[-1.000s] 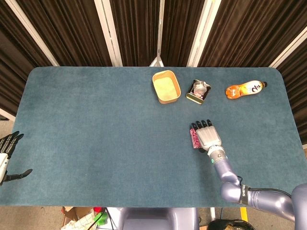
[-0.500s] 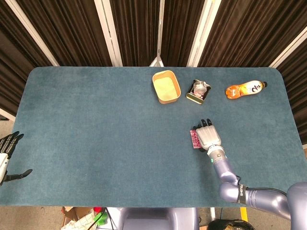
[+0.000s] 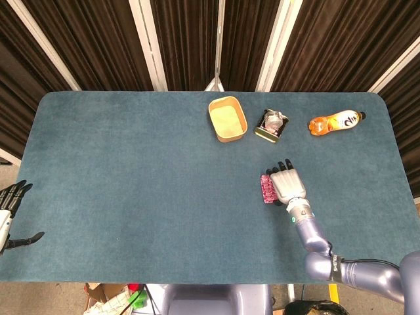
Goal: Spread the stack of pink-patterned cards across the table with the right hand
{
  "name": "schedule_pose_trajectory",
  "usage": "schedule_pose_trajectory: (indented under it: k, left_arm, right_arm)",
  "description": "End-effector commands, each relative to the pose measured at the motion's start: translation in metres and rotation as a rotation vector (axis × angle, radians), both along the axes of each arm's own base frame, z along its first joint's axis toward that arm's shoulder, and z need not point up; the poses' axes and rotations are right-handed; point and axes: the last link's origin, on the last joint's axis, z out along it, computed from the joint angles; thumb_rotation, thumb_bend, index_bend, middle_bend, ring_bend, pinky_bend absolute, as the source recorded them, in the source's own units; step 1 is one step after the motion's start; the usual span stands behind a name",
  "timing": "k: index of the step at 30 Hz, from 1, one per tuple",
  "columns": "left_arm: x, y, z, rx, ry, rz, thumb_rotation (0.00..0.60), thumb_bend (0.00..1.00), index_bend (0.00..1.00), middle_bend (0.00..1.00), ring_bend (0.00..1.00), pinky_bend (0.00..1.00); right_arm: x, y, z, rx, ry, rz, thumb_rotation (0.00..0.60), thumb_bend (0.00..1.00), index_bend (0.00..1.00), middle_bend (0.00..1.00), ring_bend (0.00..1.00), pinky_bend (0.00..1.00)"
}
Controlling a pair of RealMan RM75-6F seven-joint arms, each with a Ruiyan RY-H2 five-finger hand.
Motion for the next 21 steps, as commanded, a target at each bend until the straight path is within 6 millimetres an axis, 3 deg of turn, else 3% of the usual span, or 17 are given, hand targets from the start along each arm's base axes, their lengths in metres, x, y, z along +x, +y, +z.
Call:
schedule_pose_trajectory:
  k: [1, 9, 21]
  left_arm:
    - [0.0, 0.0, 0.0, 0.0, 0.001, 0.0, 0.6, 0.0, 0.0, 0.0, 0.0, 0.0]
    - [0.0, 0.0, -0.001, -0.001, 0.004, 0.002, 0.6, 0.0, 0.0, 0.0, 0.0, 0.0]
    - [0.0, 0.0, -0.001, -0.001, 0.009, 0.006, 0.6, 0.0, 0.0, 0.0, 0.0, 0.0]
  right_arm:
    - [-0.004, -0.001, 0.009, -0.019, 0.006, -0.007, 0.6, 0.25, 0.48, 0.39, 0.11, 0.0]
    - [-0.027, -0.003, 0.023, -0.042, 0.034, -0.067, 0.6, 0.25, 0.48, 0.39, 0.11, 0.0]
    - [-0.051, -0.007, 0.017, -0.04, 0.024, -0.143, 0.6, 0.25, 0.43, 0.39, 0.1, 0.0]
